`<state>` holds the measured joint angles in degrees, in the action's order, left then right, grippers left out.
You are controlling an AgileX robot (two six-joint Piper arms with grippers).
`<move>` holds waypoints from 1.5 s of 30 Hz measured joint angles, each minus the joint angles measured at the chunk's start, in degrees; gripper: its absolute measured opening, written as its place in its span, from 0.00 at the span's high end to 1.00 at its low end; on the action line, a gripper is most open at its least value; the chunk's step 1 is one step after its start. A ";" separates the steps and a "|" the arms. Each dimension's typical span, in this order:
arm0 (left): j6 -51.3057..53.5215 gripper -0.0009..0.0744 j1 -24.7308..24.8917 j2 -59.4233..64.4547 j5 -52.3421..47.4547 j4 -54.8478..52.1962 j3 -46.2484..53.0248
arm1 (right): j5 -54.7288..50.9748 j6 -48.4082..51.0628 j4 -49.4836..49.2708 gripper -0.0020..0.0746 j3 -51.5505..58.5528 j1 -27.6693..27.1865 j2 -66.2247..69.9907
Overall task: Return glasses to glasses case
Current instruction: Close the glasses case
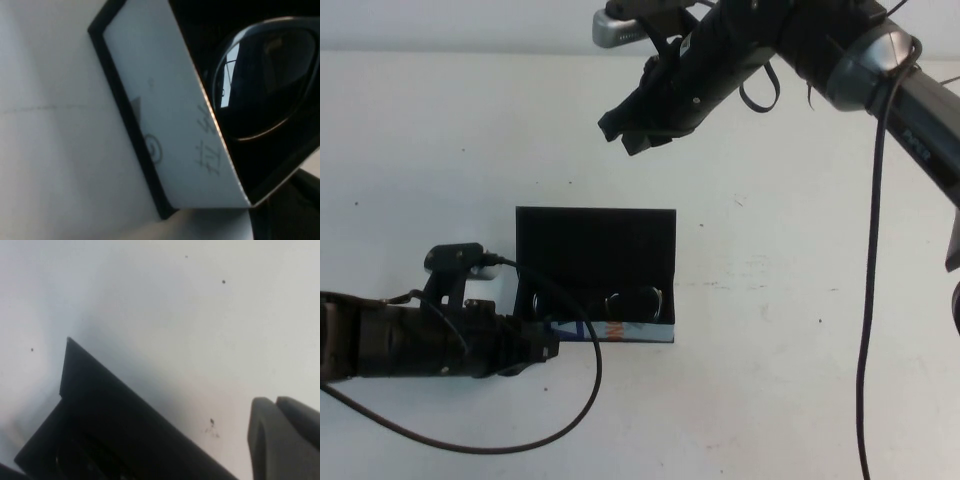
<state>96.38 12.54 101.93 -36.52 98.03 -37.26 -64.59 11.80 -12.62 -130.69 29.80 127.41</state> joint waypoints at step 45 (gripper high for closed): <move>1.68 0.99 0.00 1.09 -0.94 0.96 -0.24 | -6.52 -1.32 -5.49 0.98 -9.50 -0.12 11.00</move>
<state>98.06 12.54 103.02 -37.46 98.99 -37.50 -71.10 10.48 -18.10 -140.20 29.68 138.41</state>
